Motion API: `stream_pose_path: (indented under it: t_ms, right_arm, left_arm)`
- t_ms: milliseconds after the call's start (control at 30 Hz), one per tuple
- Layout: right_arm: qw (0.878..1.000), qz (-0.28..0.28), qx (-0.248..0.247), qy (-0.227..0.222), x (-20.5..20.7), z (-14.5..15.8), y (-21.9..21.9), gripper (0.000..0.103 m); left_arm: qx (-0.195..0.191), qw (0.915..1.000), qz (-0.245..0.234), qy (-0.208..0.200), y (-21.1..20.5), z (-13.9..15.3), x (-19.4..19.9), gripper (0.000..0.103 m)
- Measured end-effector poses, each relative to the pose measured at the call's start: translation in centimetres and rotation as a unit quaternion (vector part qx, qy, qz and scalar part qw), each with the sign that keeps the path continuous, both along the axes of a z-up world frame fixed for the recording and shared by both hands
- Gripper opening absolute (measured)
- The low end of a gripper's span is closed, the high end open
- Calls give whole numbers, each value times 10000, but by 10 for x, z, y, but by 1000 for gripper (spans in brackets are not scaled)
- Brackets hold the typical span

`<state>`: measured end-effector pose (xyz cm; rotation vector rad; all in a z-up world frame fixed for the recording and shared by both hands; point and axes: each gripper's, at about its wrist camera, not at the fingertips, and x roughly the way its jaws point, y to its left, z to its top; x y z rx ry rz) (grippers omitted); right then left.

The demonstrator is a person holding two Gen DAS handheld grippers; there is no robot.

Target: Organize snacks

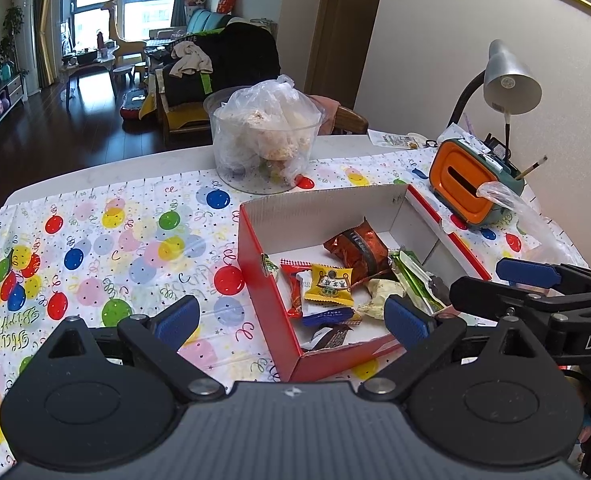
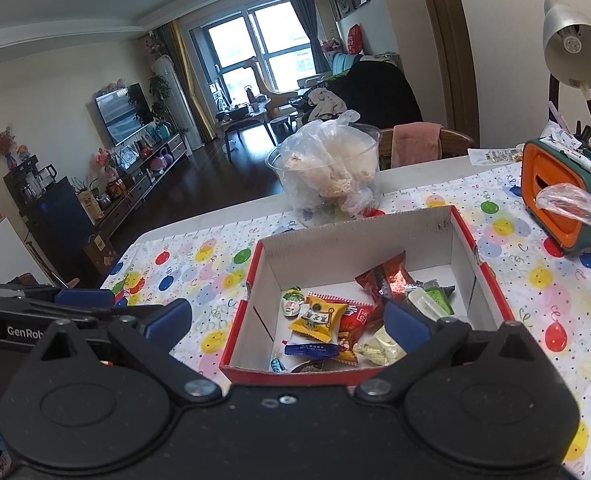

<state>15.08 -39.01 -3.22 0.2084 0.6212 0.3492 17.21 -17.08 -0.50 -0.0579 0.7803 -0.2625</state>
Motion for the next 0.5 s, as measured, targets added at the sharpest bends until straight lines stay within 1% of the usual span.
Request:
stream_pose_path:
  t_ms: [500]
  right_arm:
    - [10000, 9, 2, 23, 1, 0, 0, 103]
  left_arm:
    - [-18, 10000, -16, 97, -2, -4, 4, 99]
